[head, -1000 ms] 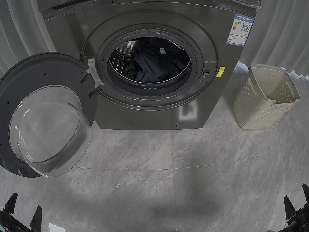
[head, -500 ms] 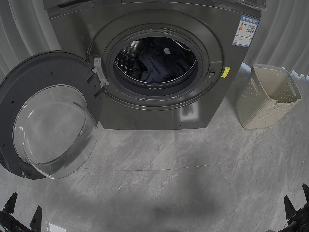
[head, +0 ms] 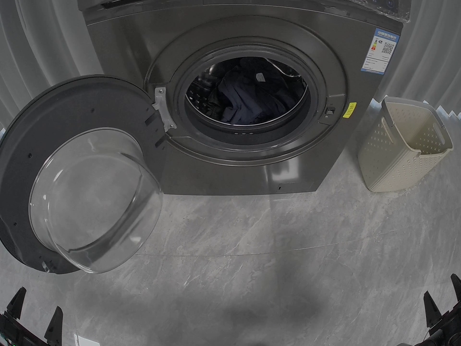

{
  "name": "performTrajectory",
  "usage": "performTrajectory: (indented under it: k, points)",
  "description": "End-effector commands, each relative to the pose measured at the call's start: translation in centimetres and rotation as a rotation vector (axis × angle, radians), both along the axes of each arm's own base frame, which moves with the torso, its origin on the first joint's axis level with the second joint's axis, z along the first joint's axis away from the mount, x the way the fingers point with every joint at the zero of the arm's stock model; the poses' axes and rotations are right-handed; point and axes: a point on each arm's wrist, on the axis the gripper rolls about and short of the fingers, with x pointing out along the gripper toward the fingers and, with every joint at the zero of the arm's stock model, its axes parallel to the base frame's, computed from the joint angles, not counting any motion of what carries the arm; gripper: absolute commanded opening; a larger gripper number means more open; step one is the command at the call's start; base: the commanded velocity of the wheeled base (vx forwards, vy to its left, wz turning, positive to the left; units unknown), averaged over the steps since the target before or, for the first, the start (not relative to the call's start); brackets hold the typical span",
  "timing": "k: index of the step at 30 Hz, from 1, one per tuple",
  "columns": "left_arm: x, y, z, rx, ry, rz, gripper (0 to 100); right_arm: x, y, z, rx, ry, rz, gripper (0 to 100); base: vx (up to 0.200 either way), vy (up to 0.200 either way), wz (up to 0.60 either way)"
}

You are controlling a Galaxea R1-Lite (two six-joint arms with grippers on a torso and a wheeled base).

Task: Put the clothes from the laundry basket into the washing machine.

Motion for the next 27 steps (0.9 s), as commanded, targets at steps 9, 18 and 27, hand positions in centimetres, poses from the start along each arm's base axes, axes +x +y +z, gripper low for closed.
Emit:
performTrajectory:
  k: [9,18,27]
  points:
    - [0.05,0.00,-0.47,0.001,0.008,0.001,100,-0.06,0.00,-0.13,-0.001,-0.008,0.000,100,0.000,0.067,0.00]
    - [0.06,0.00,-0.50,0.001,0.008,0.001,100,-0.06,0.00,-0.13,-0.001,-0.008,0.000,100,-0.133,0.000,0.00]
    - [0.06,0.00,-0.51,0.001,0.009,0.001,100,-0.06,0.00,-0.13,0.000,-0.008,0.000,100,0.000,0.000,0.00]
